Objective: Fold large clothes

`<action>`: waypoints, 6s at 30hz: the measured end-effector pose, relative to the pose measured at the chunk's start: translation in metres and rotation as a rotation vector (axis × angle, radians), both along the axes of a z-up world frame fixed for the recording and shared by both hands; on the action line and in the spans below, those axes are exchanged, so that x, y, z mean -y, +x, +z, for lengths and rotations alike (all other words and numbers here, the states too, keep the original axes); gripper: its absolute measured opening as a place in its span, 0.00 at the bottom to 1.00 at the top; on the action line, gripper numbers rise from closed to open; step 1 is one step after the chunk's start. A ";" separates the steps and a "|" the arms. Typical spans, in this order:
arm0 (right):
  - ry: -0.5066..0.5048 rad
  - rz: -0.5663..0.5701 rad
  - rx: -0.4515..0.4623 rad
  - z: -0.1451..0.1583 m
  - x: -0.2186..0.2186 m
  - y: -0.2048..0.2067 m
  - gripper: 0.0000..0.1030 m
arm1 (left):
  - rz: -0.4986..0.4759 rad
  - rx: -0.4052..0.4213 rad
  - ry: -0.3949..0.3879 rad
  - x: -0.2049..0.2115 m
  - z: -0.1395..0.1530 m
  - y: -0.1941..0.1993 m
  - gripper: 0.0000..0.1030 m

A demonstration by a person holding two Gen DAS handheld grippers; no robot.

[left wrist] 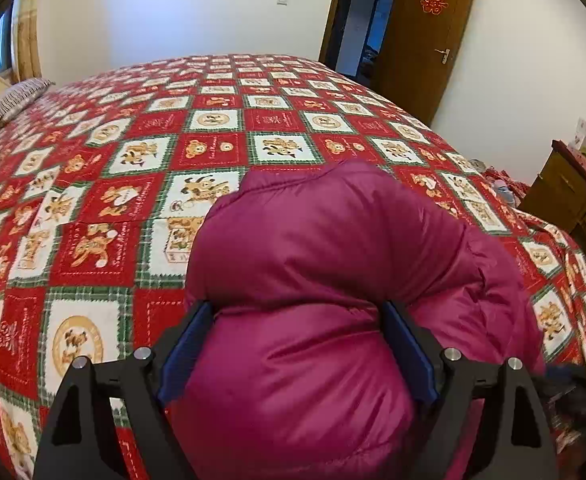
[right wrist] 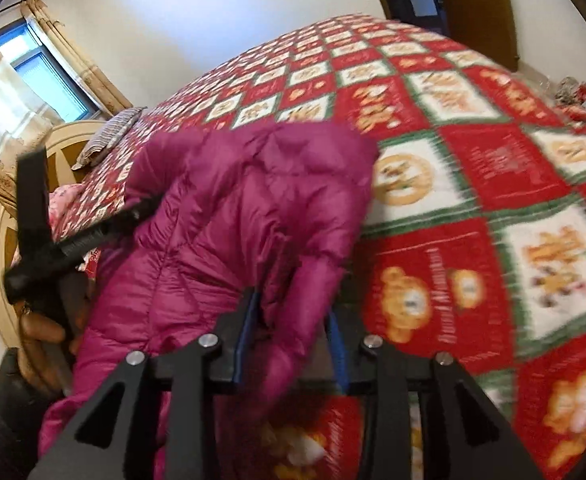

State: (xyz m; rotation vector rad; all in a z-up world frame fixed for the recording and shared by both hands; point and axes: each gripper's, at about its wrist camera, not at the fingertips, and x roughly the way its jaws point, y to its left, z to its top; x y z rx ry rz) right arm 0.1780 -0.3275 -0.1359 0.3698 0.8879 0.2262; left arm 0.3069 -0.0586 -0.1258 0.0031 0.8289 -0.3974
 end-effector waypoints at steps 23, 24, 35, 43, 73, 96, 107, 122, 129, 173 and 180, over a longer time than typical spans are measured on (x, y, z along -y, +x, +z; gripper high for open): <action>-0.243 -0.308 0.049 -0.014 -0.044 0.063 0.50 | 0.080 0.113 0.103 -0.002 0.009 -0.006 0.89; -0.228 -0.291 0.053 -0.016 -0.044 0.066 0.51 | 0.093 0.135 0.114 -0.002 0.014 -0.006 0.89; -0.172 -0.166 0.084 -0.026 -0.055 0.092 0.52 | 0.119 0.020 0.090 0.001 -0.009 0.055 0.91; -0.181 -0.169 0.106 -0.030 -0.057 0.098 0.53 | 0.116 -0.091 0.027 0.001 -0.037 0.072 0.96; -0.276 -0.174 0.140 -0.036 -0.039 0.062 0.69 | 0.118 0.002 0.208 0.016 -0.025 0.055 0.98; -0.304 -0.090 0.227 0.038 -0.067 -0.052 0.58 | 0.121 0.152 0.330 -0.014 0.021 -0.059 0.98; -0.289 -0.059 0.055 -0.029 -0.075 -0.042 0.50 | 0.127 0.193 0.379 -0.011 0.026 -0.074 0.98; -0.084 -0.171 0.176 0.037 -0.019 -0.056 0.89 | 0.137 0.154 0.309 -0.031 0.032 -0.070 0.98; -0.001 -0.186 0.108 0.022 -0.006 -0.033 0.89 | 0.132 0.059 0.163 -0.055 0.032 -0.049 0.98; -0.087 0.154 0.100 0.013 -0.085 -0.011 0.36 | -0.167 -0.134 -0.394 -0.078 0.005 -0.048 0.71; -0.118 0.087 0.213 0.059 -0.059 -0.041 0.36 | -0.241 -0.050 -0.447 -0.046 0.054 -0.060 0.71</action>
